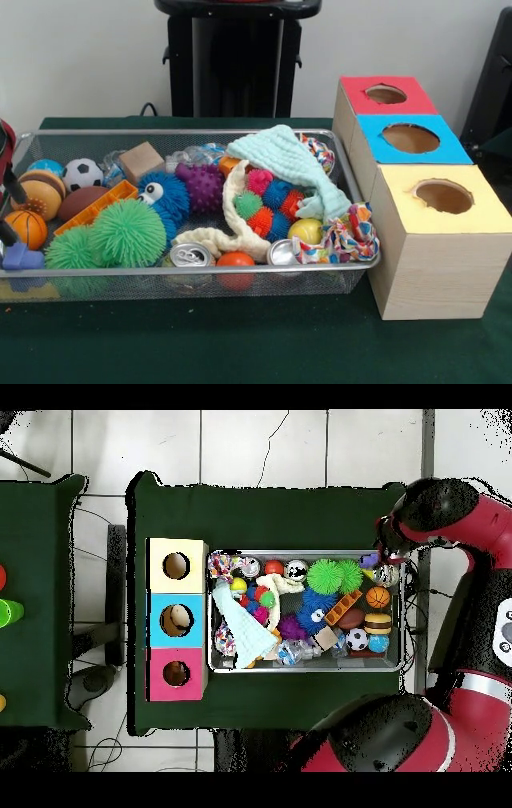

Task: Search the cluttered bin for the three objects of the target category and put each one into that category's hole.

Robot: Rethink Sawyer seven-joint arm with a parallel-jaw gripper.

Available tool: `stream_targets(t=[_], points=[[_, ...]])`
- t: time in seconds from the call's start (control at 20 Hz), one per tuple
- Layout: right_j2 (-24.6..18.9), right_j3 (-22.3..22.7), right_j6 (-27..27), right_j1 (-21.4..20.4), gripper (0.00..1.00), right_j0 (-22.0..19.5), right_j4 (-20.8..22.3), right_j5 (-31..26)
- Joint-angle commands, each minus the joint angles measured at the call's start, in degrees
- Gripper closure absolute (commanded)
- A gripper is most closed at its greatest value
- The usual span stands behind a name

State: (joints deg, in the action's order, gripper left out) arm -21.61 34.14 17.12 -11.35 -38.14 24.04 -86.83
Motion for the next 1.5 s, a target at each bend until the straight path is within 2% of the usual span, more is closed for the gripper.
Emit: stream_targets(t=[0.05, 0.3, 0.4, 0.55, 0.9, 1.2, 1.5], points=[[-2.1, 9.9, 13.6, -0.1, 0.0, -1.3, 2.8, 6.2], [-2.4, 10.9, 12.7, 0.2, 0.0, -1.7, 3.2, 9.2], [-3.1, 11.9, 12.6, 0.6, 0.0, -2.5, 2.6, 11.4], [-3.9, 13.7, 12.8, 0.6, 0.0, -3.6, 1.5, 11.9], [-3.7, 14.5, 13.3, 1.3, 0.0, -4.0, 3.5, 16.8], [-4.0, 15.2, 13.9, 1.4, 0.0, -4.5, 3.8, 18.8], [-3.3, 17.8, 13.1, 0.1, 0.0, -4.3, 4.2, 21.0]])
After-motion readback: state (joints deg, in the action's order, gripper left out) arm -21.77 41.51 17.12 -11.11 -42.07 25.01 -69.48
